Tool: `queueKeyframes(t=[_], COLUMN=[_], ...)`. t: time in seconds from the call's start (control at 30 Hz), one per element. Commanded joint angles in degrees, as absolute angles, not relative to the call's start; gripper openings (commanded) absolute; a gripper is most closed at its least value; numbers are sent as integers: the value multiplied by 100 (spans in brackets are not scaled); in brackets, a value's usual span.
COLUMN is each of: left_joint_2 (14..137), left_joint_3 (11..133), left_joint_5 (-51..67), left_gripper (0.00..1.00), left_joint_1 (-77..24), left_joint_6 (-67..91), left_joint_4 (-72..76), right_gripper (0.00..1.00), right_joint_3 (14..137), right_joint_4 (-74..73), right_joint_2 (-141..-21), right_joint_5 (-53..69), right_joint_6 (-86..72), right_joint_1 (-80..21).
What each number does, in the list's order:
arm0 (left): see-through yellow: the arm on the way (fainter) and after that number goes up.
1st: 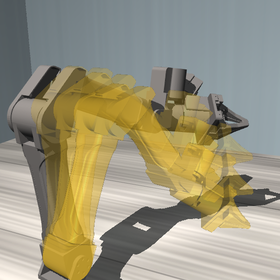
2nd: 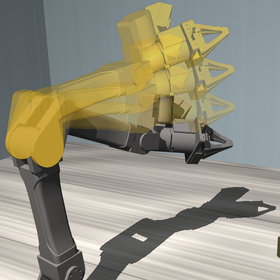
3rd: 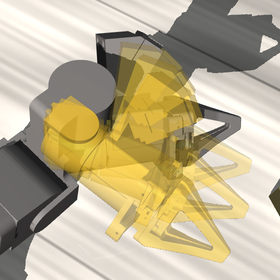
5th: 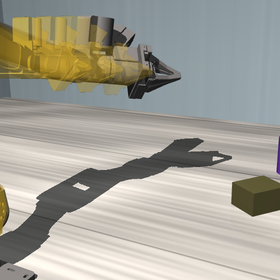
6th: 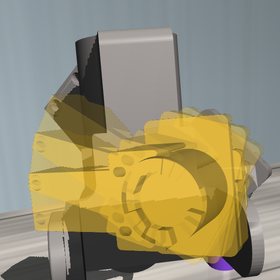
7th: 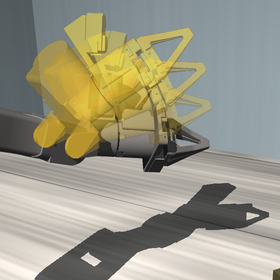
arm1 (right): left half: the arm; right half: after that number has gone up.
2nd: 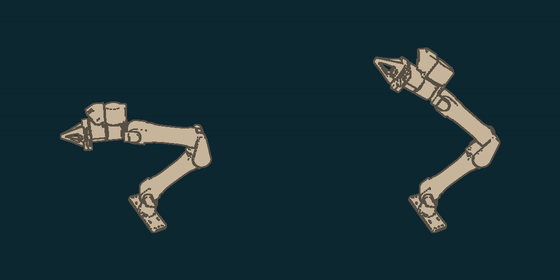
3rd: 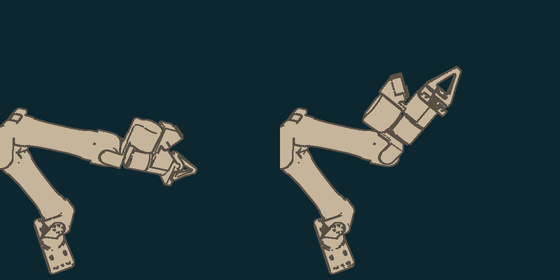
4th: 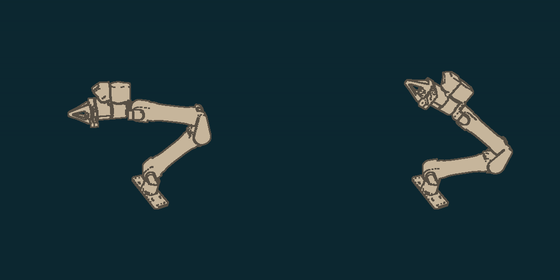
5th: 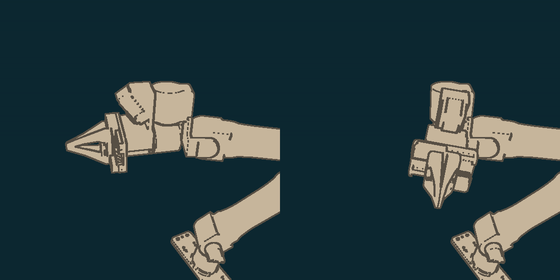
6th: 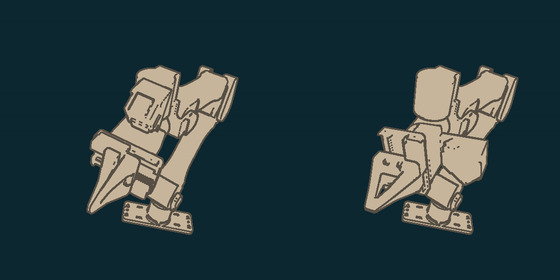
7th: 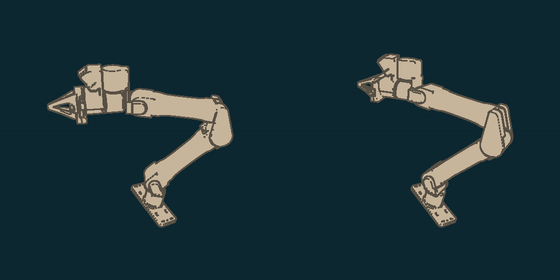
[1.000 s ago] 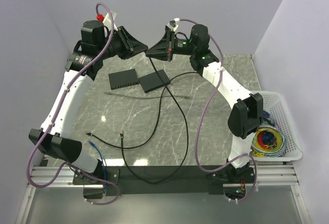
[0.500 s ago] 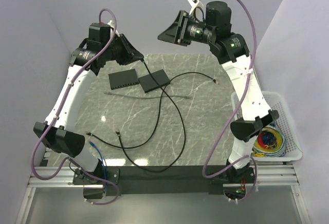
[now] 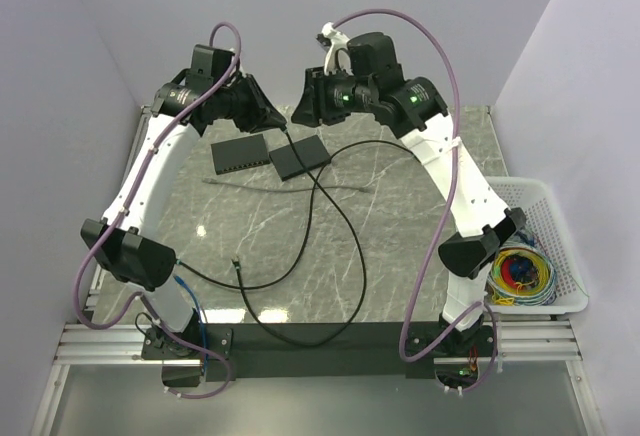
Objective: Insert the plug into the switch port
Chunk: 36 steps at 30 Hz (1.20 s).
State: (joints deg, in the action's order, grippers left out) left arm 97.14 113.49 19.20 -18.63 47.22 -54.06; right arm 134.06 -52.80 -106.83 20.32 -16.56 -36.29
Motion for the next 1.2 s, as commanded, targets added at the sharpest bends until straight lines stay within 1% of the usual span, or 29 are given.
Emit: queueKeyframes(t=[0.0, 0.23, 0.53, 0.73, 0.97, 1.07, 1.17], left_joint_2=[9677, 9545, 9466, 9466, 9457, 9457, 9457], left_joint_3=[11575, 11312, 11215, 11197, 11127, 11136, 11110], left_joint_5=[2013, 2224, 2461, 2514, 2531, 2523, 2522], left_gripper=[1, 0, 0, 0, 1, 1, 1], left_joint_1=[-1925, -1942, -1942, -1951, -1942, -1951, -1942], left_joint_6=[4658, 4737, 4729, 4650, 4632, 4614, 4605], left_joint_4=[-5546, -5344, -5370, -5467, -5458, -5467, -5476], right_gripper=[48, 49, 49, 47, 49, 47, 42], right_joint_3=[13535, 13342, 12200, 12173, 12225, 12348, 12384], right_joint_4=[-5247, -5238, -4544, -4430, -4315, -4412, -4412], right_joint_2=[-10793, -10890, -10529, -10529, -10494, -10599, -10626], right_joint_5=[1802, 1539, 1178, 1064, 923, 809, 773], right_joint_6=[-1424, -1266, -1230, -1318, -1362, -1371, -1397], right_joint_1=[-3761, -3928, -4148, -4157, -4157, -4149, -4140])
